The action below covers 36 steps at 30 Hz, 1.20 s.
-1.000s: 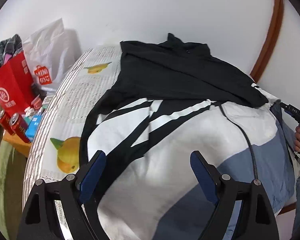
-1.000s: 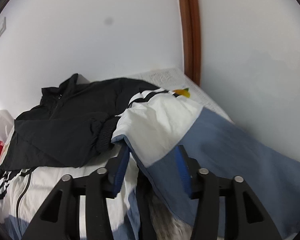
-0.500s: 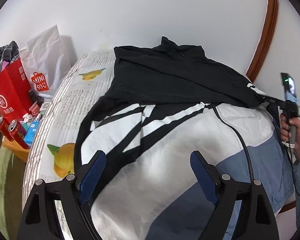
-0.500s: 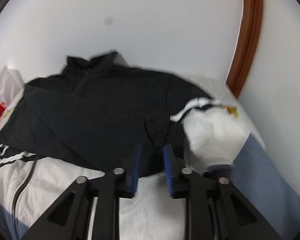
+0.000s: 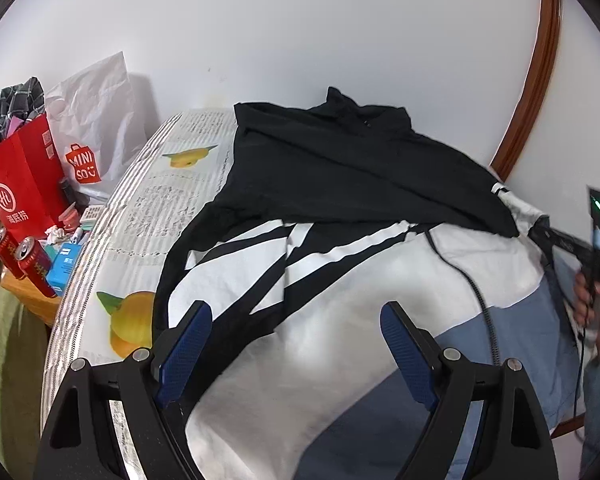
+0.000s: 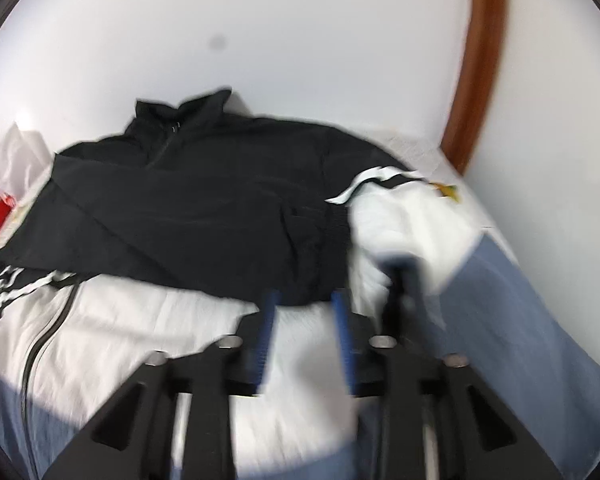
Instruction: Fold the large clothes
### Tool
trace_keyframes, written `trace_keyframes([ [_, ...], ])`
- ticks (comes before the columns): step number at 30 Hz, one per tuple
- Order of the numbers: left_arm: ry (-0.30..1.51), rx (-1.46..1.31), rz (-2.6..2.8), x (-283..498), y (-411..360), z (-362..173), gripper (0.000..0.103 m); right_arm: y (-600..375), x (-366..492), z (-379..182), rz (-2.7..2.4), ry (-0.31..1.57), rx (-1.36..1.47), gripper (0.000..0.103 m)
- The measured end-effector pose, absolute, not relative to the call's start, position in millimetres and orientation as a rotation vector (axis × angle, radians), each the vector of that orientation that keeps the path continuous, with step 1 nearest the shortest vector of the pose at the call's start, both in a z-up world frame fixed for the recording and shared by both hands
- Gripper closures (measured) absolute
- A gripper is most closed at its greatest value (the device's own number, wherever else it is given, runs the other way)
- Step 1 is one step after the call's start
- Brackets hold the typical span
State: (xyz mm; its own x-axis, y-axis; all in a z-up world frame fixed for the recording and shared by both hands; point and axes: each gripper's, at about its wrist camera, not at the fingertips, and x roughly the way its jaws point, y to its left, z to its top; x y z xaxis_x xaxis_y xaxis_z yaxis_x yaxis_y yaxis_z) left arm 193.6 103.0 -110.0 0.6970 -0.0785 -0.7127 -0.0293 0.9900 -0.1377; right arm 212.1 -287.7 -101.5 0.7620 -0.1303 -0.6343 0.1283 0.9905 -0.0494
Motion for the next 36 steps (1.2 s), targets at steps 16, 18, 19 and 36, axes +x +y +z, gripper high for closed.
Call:
trace_keyframes([
  [16,0.81,-0.145,-0.097,176,58,-95,0.018,-445,24,-164,-0.501,0.84,0.012,0.034],
  [18,0.836,-0.143,-0.106,177,53,-96,0.018,-451,27,-170,-0.476,0.854,0.033,0.034],
  [19,0.848,-0.136,-0.109,177,52,-97,0.018,-453,26,-172,-0.471,0.841,0.051,0.034],
  [36,0.86,-0.095,0.087,168,115,-114,0.018,-418,61,-114,-0.572,0.7,-0.04,0.102],
])
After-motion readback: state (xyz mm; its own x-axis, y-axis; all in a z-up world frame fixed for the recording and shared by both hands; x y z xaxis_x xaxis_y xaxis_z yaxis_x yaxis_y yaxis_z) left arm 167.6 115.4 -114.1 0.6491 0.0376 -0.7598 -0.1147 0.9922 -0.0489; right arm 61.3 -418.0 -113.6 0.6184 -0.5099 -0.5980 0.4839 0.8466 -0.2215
